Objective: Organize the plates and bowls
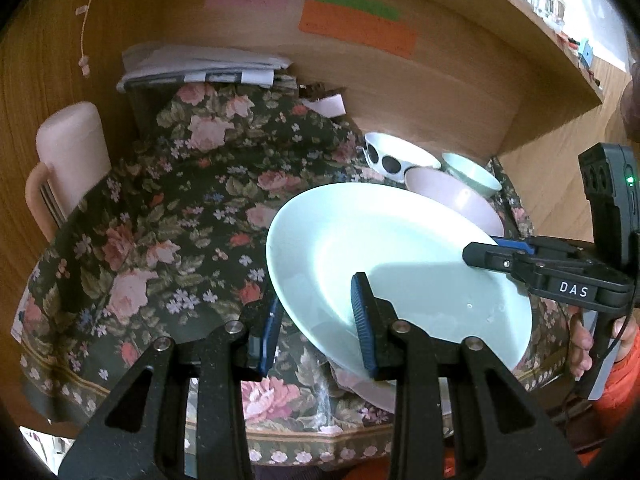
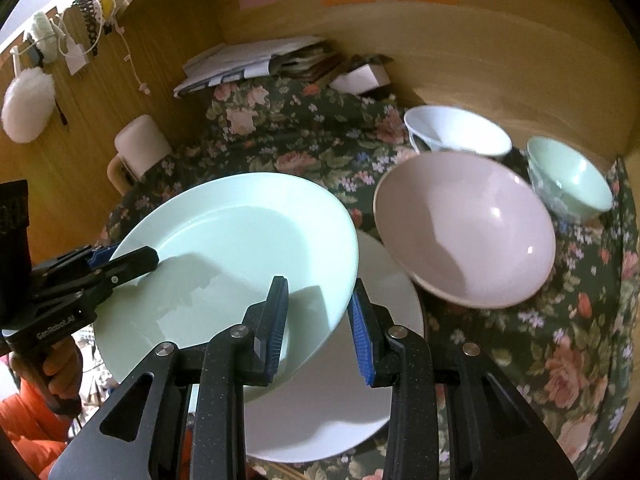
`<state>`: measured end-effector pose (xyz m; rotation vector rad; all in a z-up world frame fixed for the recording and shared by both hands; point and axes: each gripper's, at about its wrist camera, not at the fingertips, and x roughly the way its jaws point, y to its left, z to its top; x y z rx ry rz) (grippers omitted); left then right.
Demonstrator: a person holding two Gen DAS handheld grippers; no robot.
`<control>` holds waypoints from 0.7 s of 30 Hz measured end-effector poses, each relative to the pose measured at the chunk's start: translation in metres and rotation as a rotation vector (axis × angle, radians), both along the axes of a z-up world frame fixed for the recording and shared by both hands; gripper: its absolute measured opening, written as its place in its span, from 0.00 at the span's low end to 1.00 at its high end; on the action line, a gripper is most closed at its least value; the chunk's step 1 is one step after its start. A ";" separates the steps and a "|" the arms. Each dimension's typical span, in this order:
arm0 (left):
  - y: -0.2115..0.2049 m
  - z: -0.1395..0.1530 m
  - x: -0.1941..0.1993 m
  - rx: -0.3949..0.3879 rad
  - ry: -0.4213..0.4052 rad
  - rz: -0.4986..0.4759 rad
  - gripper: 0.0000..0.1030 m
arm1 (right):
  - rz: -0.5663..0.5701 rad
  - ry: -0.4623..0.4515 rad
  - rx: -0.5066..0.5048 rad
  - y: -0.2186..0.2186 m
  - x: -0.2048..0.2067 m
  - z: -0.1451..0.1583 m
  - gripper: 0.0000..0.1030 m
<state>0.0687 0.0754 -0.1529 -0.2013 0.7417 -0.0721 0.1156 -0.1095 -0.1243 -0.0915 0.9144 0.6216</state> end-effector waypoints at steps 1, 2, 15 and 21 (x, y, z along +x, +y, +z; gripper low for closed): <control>-0.001 -0.002 0.000 0.001 0.006 -0.002 0.32 | -0.003 0.009 0.002 -0.001 0.000 -0.003 0.28; -0.002 -0.005 0.000 0.002 0.014 -0.003 0.32 | -0.005 0.017 0.002 -0.002 -0.001 -0.005 0.28; -0.014 -0.030 0.007 0.012 0.067 -0.018 0.32 | -0.049 0.072 -0.005 -0.013 -0.002 -0.027 0.28; -0.020 -0.038 0.013 0.022 0.070 -0.023 0.32 | -0.073 0.092 -0.001 -0.020 -0.001 -0.033 0.28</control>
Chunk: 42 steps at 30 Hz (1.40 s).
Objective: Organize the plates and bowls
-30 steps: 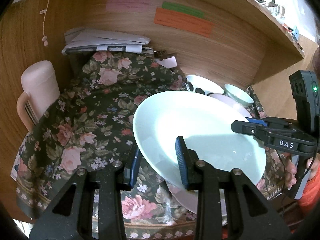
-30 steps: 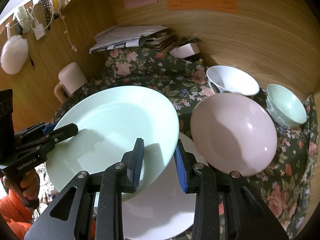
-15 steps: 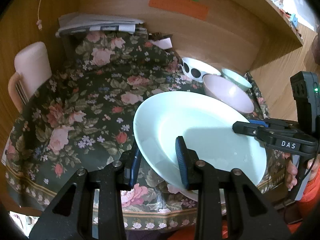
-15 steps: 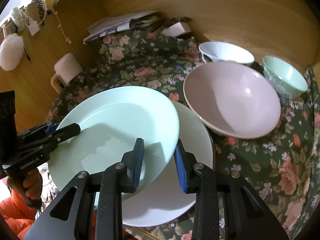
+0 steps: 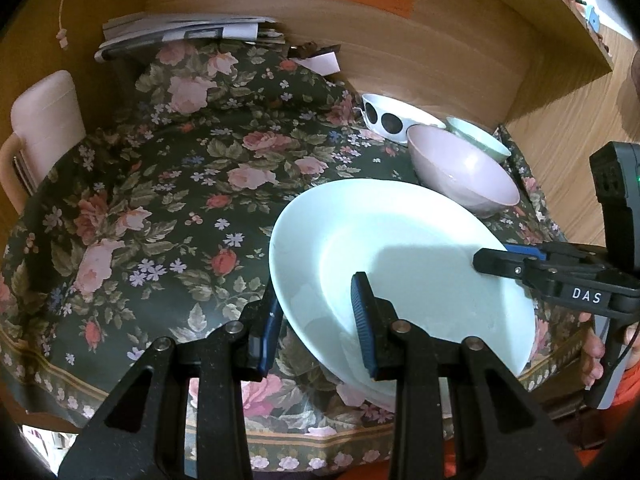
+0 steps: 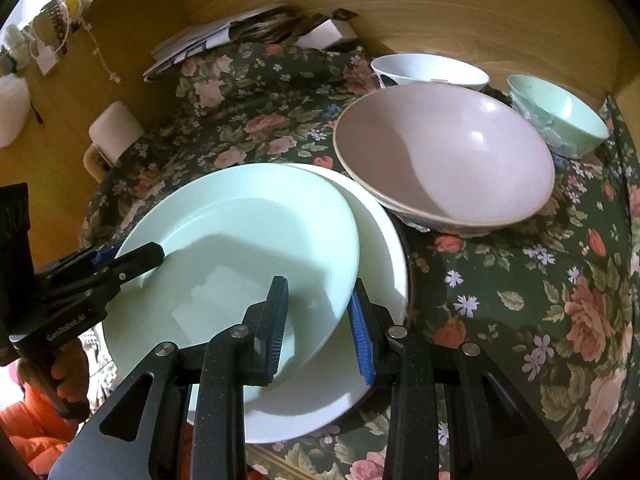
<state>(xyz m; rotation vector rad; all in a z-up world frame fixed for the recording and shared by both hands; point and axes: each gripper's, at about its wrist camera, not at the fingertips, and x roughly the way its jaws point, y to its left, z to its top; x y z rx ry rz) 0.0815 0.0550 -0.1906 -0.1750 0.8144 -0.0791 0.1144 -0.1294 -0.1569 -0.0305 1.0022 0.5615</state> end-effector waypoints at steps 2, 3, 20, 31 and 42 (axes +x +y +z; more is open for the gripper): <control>-0.001 -0.002 0.002 -0.004 0.006 -0.002 0.32 | -0.004 0.000 0.000 -0.002 -0.001 0.000 0.28; -0.001 -0.003 0.003 -0.009 0.009 -0.001 0.32 | -0.005 0.000 -0.002 -0.002 -0.002 -0.001 0.28; -0.005 -0.015 0.005 -0.006 0.030 -0.021 0.32 | -0.016 -0.003 -0.003 -0.010 -0.009 0.001 0.28; 0.000 0.001 0.004 -0.012 -0.013 -0.033 0.32 | -0.059 -0.036 -0.021 -0.020 -0.017 0.009 0.27; -0.009 0.031 0.035 0.014 -0.048 -0.060 0.52 | -0.155 -0.173 -0.031 -0.045 -0.006 0.043 0.40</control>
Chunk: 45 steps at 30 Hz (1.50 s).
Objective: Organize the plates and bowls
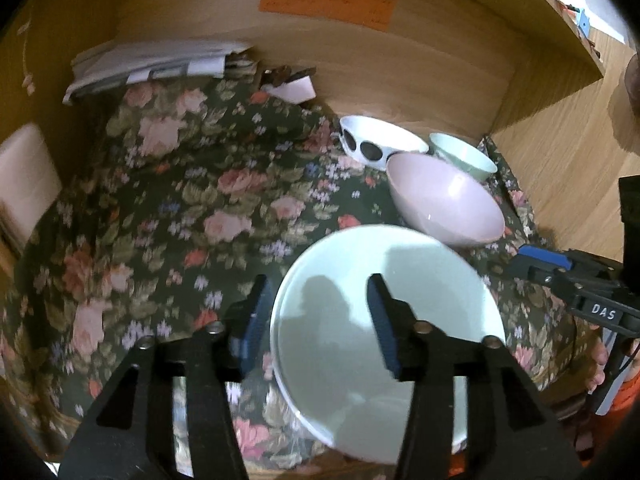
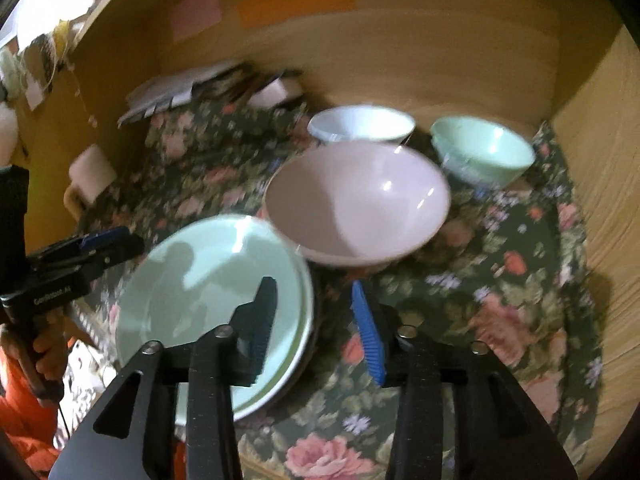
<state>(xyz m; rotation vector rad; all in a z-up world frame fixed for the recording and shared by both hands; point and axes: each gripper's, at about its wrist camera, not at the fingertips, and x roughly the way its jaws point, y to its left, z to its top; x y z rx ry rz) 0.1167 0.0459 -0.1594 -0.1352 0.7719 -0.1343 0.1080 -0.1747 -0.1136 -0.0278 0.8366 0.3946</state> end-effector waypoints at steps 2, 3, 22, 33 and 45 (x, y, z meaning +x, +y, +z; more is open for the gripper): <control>-0.002 0.005 0.009 0.010 -0.008 0.003 0.55 | -0.031 -0.036 0.012 -0.005 0.005 0.008 0.44; -0.003 0.008 0.015 0.011 -0.012 0.001 0.57 | -0.042 -0.047 0.017 -0.008 0.008 0.011 0.45; -0.060 0.010 0.106 0.060 0.041 -0.122 0.80 | -0.185 -0.039 0.019 -0.042 0.070 -0.006 0.64; -0.083 -0.012 0.142 0.102 0.087 -0.169 0.72 | -0.198 0.026 0.029 -0.048 0.090 -0.034 0.64; -0.096 -0.033 0.160 0.078 0.178 -0.232 0.39 | -0.121 0.115 0.050 -0.041 0.101 -0.054 0.36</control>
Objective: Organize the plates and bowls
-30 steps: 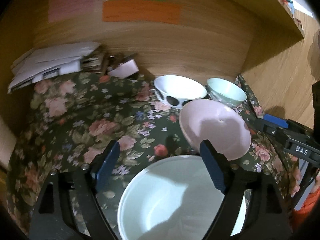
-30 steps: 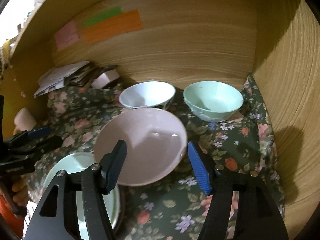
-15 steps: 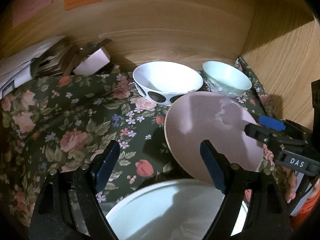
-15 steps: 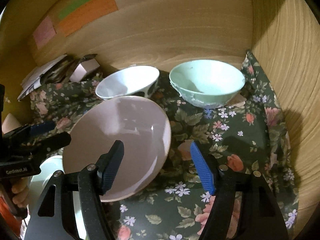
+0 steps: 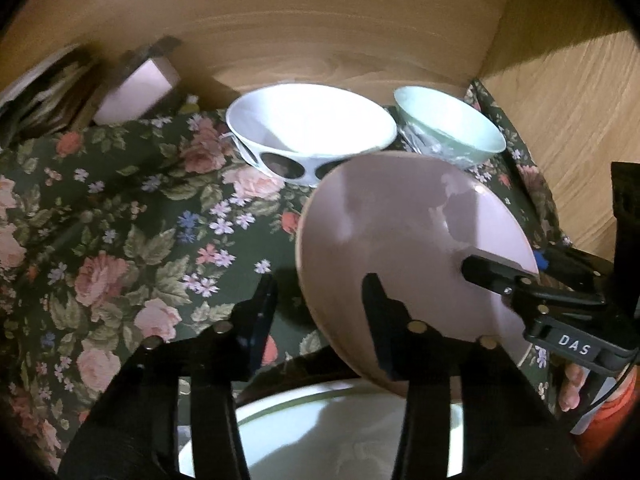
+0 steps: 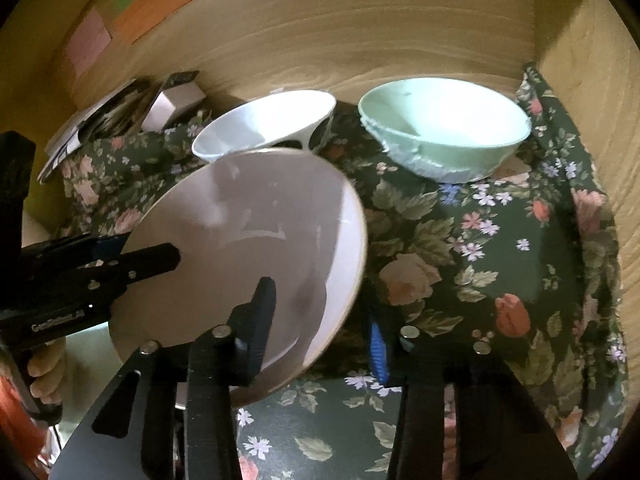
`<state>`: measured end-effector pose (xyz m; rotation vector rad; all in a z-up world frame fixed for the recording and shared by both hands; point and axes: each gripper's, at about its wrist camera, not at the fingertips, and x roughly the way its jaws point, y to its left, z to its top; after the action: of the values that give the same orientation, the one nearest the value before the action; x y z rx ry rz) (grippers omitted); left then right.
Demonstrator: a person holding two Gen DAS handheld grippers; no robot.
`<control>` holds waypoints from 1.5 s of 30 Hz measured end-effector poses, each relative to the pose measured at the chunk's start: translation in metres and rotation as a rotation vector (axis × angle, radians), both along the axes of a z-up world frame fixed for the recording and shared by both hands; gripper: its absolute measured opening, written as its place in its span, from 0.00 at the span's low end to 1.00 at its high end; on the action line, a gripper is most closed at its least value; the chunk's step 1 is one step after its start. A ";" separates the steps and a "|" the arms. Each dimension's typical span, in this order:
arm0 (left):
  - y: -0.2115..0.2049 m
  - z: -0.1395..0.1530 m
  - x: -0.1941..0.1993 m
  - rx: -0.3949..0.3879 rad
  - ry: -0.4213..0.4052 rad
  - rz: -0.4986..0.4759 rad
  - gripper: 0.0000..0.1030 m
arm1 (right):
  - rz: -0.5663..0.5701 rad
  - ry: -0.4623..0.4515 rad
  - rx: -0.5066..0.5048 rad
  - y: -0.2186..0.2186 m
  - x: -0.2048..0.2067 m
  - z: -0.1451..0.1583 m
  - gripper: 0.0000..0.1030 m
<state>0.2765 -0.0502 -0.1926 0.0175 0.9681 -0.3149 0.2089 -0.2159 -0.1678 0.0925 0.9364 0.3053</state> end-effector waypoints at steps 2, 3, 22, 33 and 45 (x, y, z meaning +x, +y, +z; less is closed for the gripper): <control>-0.001 -0.002 0.000 0.000 0.005 -0.005 0.35 | 0.011 0.003 0.011 0.001 0.000 -0.001 0.35; -0.003 -0.003 0.000 -0.002 0.008 -0.014 0.31 | 0.014 0.004 0.016 0.002 0.000 -0.002 0.34; -0.009 0.016 -0.019 -0.035 -0.060 -0.032 0.24 | -0.018 -0.053 0.019 0.000 -0.015 0.027 0.31; 0.013 0.049 -0.051 -0.065 -0.144 0.009 0.24 | 0.026 -0.143 0.015 0.021 -0.035 0.057 0.31; 0.055 0.062 -0.099 -0.065 -0.202 0.107 0.24 | 0.128 -0.176 0.019 0.068 -0.059 0.066 0.31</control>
<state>0.1778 0.0045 -0.1303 -0.0607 0.7551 -0.2408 0.1496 -0.1480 -0.1013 0.0219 0.7660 0.4341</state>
